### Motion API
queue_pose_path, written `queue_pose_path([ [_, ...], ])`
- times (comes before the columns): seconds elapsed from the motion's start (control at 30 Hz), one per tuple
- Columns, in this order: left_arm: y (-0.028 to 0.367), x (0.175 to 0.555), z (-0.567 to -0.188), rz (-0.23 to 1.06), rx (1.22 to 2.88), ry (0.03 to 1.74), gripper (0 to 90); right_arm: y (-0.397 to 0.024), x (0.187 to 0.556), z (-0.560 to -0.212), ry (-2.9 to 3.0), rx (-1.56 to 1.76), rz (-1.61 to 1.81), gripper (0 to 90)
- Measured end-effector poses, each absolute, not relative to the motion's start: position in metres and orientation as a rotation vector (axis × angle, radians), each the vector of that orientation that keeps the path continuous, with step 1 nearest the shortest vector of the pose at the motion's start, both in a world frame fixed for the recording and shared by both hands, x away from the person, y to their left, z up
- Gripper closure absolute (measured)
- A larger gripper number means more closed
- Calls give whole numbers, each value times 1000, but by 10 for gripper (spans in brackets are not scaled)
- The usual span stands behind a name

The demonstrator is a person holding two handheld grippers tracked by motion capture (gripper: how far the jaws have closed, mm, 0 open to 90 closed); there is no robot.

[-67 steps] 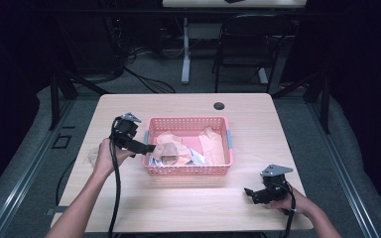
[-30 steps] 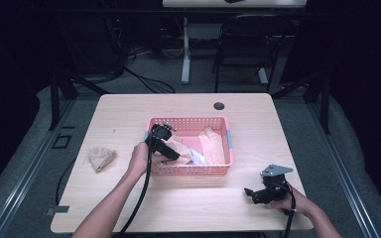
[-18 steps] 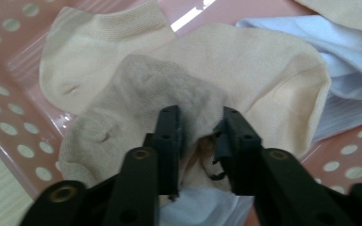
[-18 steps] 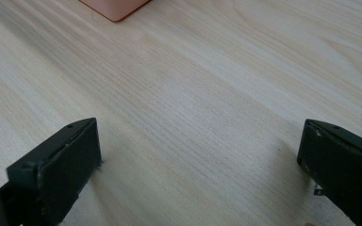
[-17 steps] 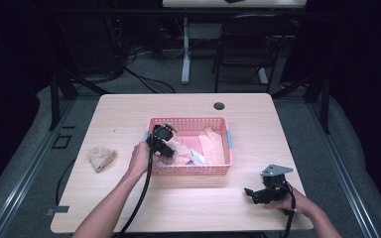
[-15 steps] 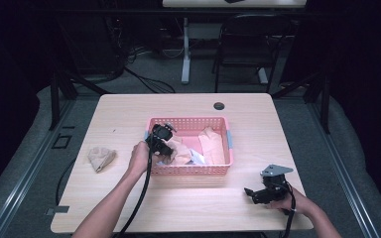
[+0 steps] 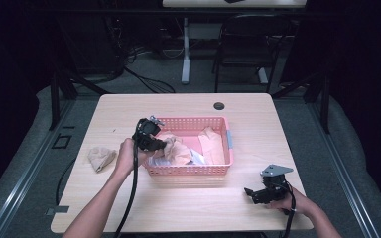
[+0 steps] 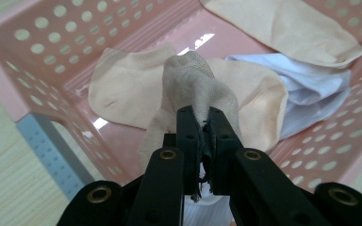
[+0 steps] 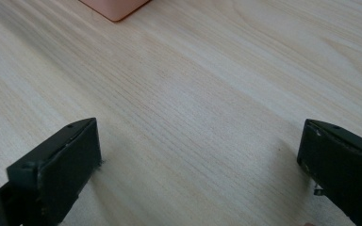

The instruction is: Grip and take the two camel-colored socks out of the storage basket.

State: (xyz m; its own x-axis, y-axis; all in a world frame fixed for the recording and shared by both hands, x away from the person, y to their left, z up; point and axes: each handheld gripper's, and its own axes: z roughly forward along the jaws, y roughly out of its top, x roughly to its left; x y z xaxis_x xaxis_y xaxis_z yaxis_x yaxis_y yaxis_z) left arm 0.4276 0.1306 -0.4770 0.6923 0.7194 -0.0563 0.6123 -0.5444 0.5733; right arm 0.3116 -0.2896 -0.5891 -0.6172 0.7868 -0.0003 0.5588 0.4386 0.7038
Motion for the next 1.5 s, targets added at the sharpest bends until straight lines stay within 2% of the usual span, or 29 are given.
queue_pose_path([
  [0.4, 148, 421, -440, 251, 2356, 950, 856, -290, 312, -589, 2367, 1151, 974, 0],
  [1.0, 158, 418, -388, 176, 2469, 842, 855, -290, 312, -589, 2368, 1150, 972, 0],
  [1.5, 185, 410, -344, 206, 2581, 850, 855, -290, 311, -589, 2368, 1151, 969, 0],
])
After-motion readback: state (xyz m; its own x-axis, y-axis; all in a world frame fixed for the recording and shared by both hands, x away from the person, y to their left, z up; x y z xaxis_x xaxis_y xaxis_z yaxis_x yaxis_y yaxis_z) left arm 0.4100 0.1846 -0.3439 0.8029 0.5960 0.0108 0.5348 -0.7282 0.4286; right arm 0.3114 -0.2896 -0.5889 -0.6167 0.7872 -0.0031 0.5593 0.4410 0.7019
